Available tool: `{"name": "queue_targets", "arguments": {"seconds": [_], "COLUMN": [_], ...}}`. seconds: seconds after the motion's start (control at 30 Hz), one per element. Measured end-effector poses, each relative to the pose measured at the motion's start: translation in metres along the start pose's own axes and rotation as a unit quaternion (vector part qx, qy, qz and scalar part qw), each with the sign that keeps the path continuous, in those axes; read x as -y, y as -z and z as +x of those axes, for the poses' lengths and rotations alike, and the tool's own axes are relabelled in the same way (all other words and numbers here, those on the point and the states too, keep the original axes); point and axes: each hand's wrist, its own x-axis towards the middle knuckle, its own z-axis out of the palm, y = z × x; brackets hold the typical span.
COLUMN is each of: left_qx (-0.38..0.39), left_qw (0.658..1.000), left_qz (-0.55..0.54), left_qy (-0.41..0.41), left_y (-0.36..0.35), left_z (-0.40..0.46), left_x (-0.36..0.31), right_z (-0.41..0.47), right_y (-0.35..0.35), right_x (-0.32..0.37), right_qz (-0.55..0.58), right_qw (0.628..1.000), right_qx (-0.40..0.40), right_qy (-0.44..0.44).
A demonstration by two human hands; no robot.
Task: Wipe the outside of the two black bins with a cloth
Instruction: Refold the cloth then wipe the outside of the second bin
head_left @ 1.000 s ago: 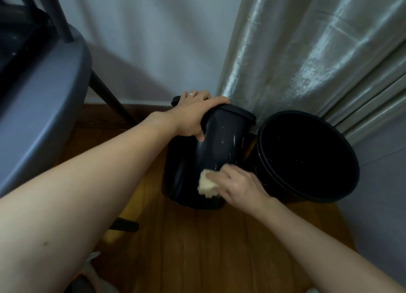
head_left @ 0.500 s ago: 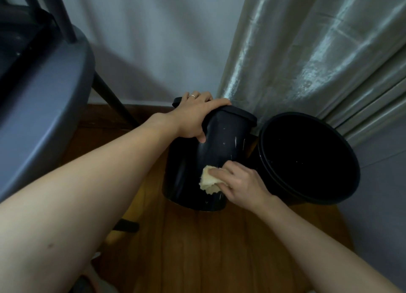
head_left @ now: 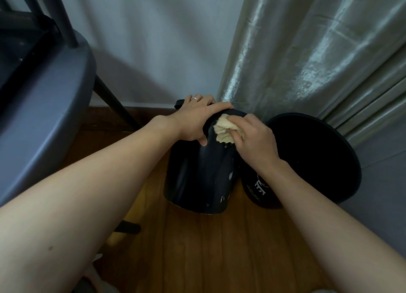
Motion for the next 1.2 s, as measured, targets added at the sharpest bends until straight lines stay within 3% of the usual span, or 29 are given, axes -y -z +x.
{"name": "queue_targets", "arguments": {"seconds": [0.3,0.53,0.77,1.03,1.2], "left_qx": [0.001,-0.010,-0.005,-0.013,-0.008], "left_qw": [1.000,1.000,1.000,1.000,1.000], "left_qz": [0.001,0.012,0.004,0.005,-0.002], "left_qy": [-0.006,-0.009,-0.004,0.004,0.008], "left_y": [0.003,0.000,-0.001,-0.002,-0.002], "left_z": [-0.001,0.000,0.000,0.003,0.003], "left_x": [-0.001,0.002,0.002,0.008,0.007], "right_z": [-0.009,-0.044,-0.016,-0.069,-0.043], "right_y": [0.001,-0.004,-0.002,-0.016,-0.012], "right_x": [-0.009,-0.003,-0.002,0.000,0.001], "right_qz": [0.006,0.010,0.003,0.018,0.009], "right_qw": [1.000,0.988,0.999,0.987,0.999], "right_qx": [0.008,0.102,0.023,0.112,0.043], "right_qy": [-0.013,0.113,-0.023,0.111,-0.002]}}
